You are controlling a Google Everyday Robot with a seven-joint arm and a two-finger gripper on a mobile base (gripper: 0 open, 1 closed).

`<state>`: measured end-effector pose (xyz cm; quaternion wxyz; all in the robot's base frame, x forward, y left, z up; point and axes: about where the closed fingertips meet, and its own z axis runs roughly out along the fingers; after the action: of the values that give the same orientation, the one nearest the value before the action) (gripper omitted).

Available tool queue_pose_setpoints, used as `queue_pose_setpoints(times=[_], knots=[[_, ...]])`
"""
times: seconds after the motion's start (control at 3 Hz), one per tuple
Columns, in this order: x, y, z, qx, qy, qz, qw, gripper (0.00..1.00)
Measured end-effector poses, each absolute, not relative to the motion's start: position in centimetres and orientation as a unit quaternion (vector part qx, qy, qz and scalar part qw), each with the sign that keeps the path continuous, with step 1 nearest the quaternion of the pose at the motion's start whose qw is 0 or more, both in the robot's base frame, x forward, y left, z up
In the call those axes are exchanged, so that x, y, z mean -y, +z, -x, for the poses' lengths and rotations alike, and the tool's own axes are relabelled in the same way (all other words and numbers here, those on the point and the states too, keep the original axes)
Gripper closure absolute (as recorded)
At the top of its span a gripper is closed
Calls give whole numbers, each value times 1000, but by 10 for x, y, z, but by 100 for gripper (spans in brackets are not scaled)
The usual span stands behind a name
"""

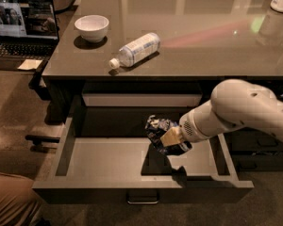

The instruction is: Place blue chip bag into top drawer

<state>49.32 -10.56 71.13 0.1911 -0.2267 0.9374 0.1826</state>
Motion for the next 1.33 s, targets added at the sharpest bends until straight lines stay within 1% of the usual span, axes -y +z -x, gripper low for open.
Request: queue_pose_setpoints(times=[0.33, 0.67, 1.33], knots=[[96, 679, -498, -942, 179, 215, 186, 95], [89, 652, -497, -946, 178, 211, 172, 77], [84, 639, -497, -949, 178, 208, 159, 31]])
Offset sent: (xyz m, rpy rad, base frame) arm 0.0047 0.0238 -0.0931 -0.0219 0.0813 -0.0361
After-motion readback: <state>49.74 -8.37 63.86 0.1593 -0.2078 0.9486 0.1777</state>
